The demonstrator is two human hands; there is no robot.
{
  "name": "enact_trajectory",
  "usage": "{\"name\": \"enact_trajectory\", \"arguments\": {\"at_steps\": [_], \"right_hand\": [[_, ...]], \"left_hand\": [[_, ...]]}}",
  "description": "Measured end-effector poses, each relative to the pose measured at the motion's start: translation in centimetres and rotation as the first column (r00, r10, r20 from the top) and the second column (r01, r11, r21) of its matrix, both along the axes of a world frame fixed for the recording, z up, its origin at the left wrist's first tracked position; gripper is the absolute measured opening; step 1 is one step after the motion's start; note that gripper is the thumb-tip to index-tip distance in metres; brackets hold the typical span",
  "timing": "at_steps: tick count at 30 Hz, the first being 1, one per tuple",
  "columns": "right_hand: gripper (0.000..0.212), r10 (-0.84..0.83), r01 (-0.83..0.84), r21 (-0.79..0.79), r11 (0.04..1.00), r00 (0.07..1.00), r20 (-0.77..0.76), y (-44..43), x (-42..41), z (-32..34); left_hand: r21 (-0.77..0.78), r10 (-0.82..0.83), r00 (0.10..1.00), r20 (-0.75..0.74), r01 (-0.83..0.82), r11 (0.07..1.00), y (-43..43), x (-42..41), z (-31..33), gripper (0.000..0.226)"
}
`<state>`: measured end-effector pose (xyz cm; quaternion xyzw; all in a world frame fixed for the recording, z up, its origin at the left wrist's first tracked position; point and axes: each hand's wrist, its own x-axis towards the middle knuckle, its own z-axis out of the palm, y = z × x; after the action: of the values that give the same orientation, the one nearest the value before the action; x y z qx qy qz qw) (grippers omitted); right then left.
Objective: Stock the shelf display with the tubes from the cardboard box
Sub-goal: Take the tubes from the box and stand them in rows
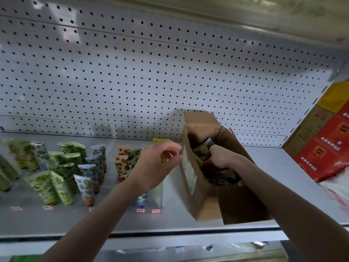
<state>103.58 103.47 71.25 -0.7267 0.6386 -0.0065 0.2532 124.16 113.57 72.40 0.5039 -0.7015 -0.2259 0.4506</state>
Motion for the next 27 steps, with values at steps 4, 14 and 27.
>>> {"name": "enact_trajectory", "arguments": {"at_steps": [4,14,27], "right_hand": [[0.032,-0.019,0.019,-0.045,0.999,1.0,-0.009,1.1,-0.2,1.5],[0.015,0.017,0.132,-0.287,0.949,0.885,0.465,7.1,0.1,7.1],[0.022,0.279,-0.015,-0.44,0.898,0.794,0.541,9.9,7.7,5.8]], "left_hand": [[-0.01,-0.009,1.0,-0.004,0.009,1.0,0.3,-0.1,0.3,0.012],[0.005,-0.021,0.994,-0.11,0.021,1.0,0.5,-0.3,1.0,0.019],[0.119,0.057,0.821,-0.568,0.014,0.993,0.6,3.7,3.5,0.028]]}}
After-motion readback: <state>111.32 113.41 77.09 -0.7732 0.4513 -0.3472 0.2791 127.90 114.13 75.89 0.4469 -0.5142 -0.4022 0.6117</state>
